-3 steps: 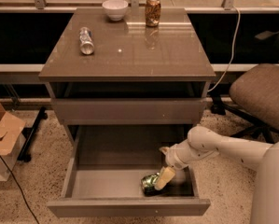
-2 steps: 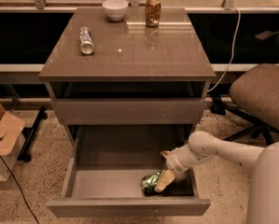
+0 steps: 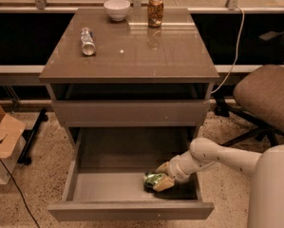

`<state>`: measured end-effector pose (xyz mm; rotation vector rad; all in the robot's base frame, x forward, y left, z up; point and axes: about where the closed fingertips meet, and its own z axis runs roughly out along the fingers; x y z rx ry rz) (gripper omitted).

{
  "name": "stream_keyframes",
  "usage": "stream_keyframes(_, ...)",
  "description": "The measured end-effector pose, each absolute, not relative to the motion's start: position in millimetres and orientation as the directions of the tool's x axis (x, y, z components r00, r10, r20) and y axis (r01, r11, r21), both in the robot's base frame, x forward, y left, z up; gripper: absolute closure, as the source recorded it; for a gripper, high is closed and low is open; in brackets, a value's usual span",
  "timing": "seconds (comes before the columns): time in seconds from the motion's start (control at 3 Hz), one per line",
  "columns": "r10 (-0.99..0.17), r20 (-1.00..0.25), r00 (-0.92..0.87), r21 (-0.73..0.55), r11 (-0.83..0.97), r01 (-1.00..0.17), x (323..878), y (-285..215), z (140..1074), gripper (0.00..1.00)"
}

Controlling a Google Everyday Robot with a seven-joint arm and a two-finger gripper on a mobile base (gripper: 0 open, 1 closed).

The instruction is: Pick green can from middle drawer and place on counter

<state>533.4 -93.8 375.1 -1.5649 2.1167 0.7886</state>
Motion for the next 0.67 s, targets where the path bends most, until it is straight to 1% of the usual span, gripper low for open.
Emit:
stream_keyframes(0.33, -0.732, -0.62, -0.283, 0.194, 0.207, -0.959, 532.8, -91.1, 383.6, 0.72)
stream_keyframes(0.67, -0.711, -0.646, -0.28, 0.175, 0.218, -0.96, 530.8, -97.1, 423.6, 0.95)
